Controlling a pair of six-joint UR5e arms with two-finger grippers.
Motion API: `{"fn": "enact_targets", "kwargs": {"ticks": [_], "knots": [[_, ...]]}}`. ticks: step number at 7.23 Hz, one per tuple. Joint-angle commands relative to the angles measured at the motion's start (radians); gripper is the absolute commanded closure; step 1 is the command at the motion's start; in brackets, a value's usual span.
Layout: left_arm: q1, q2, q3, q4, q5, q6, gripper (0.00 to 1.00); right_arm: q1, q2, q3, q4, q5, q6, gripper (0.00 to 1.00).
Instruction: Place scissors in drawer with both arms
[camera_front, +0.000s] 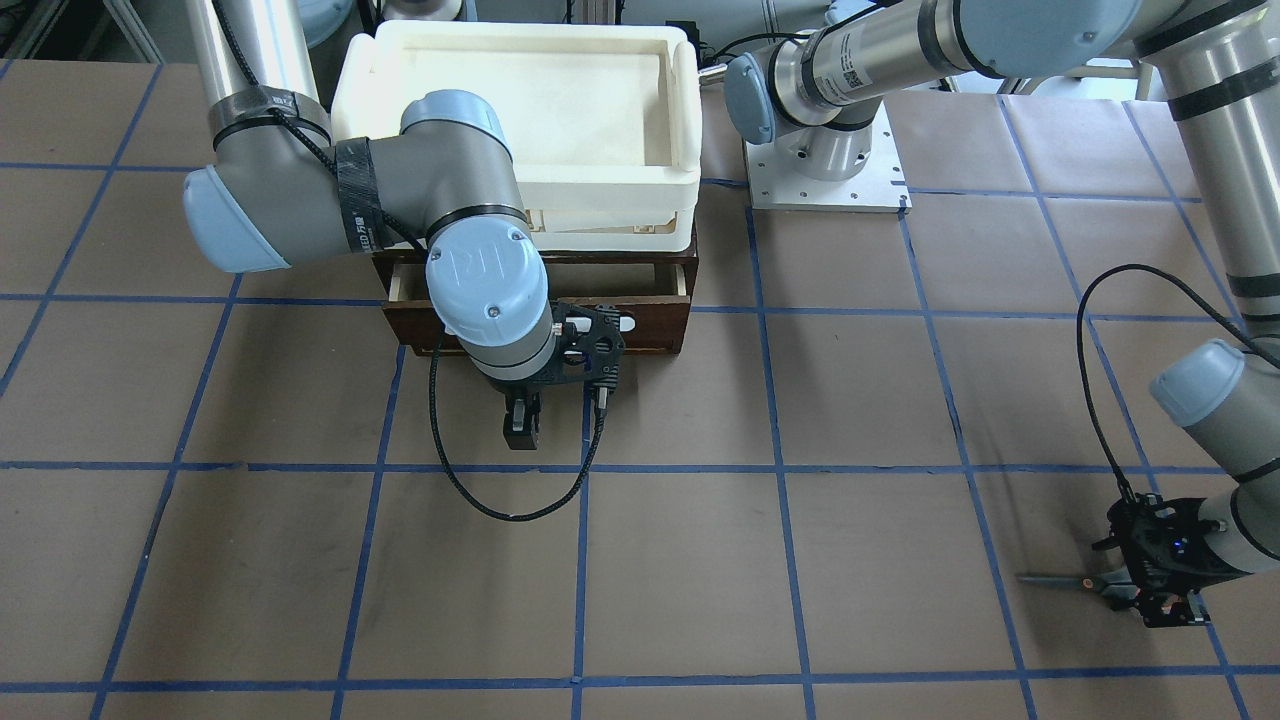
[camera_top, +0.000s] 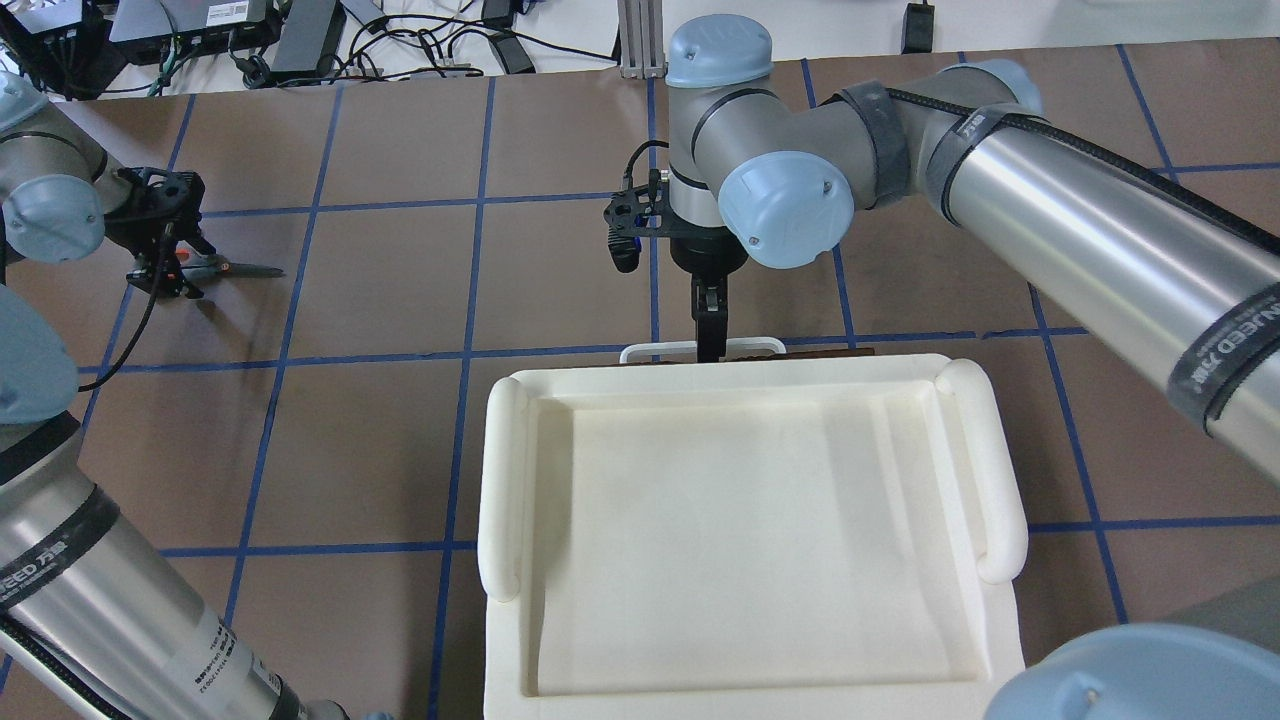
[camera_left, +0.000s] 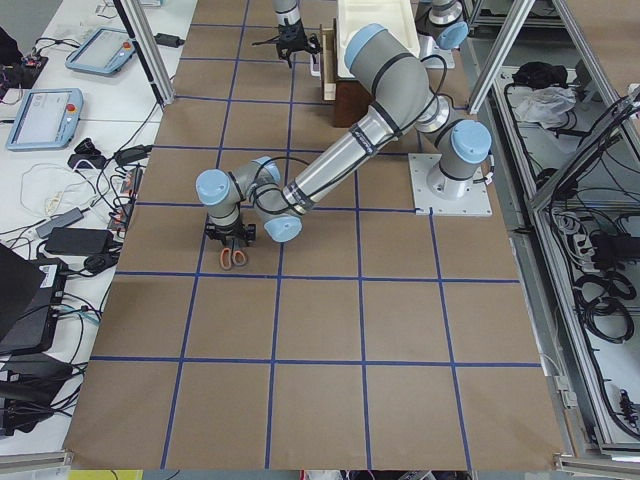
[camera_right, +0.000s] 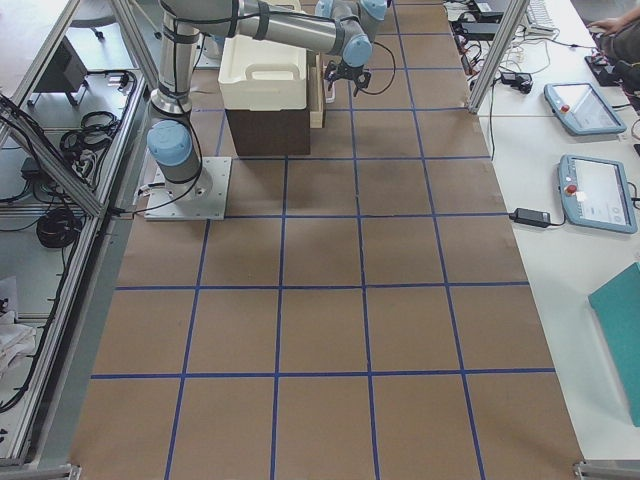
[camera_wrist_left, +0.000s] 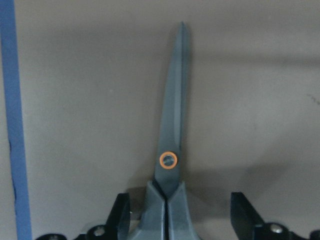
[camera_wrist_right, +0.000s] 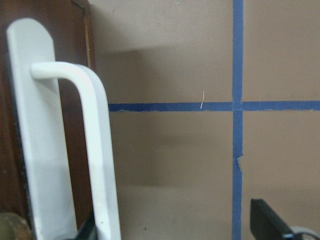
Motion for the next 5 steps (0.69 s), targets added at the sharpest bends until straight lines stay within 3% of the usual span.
{"fn": "enact_targets", "kwargs": {"ticks": [1,3,4,5], "knots": [[0.000,-0.002,-0.002,0.000,0.000,0.000,0.25,0.000,0.014,-0.009,-0.022,0.000,-0.002,0.00],[0.000,-0.005,0.000,0.006,0.000,0.006,0.25,-0.002,0.017,-0.009,-0.058,0.000,-0.003,0.00],[0.000,-0.004,0.000,0.006,0.000,0.008,0.34,-0.006,0.017,-0.014,-0.060,-0.002,-0.005,0.00],[0.000,-0.004,0.000,0.008,0.001,0.006,0.55,-0.009,0.017,-0.026,-0.060,-0.037,-0.022,0.00]]}}
